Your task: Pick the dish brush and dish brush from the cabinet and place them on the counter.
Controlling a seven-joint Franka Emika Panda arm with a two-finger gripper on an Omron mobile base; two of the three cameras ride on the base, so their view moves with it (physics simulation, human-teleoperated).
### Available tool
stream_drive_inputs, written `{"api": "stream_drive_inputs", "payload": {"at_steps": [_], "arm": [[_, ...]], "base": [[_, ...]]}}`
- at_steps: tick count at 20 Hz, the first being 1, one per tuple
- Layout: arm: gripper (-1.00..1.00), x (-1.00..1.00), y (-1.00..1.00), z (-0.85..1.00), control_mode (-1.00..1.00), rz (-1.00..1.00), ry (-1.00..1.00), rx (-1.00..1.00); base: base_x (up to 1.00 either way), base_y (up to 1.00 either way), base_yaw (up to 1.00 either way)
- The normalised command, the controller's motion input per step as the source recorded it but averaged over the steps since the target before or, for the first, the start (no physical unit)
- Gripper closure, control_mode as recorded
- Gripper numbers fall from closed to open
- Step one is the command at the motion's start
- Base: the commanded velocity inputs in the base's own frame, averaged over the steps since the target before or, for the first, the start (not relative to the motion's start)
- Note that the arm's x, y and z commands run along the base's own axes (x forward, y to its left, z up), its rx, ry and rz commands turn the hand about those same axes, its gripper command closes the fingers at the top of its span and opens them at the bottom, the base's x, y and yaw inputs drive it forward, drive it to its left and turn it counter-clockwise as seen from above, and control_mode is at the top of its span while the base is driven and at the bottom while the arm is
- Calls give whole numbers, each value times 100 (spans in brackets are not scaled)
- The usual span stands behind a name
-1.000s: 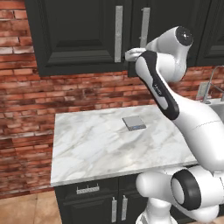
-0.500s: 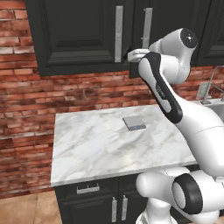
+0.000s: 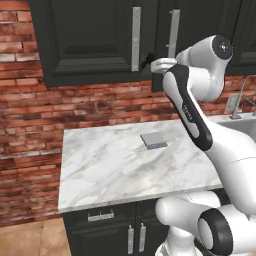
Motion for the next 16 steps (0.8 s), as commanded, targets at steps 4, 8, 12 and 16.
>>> {"api": "stream_drive_inputs", "payload": {"at_steps": [4, 8, 12, 16], "arm": [[100, -24, -35, -2, -100, 2, -4, 1], [100, -19, -32, -3, -100, 2, -2, 2], [100, -17, -28, -4, -100, 2, -1, 1], [100, -16, -28, -6, -100, 1, -1, 1]], "base": [[0, 0, 0], [0, 0, 0], [0, 0, 0], [0, 0, 0]]}}
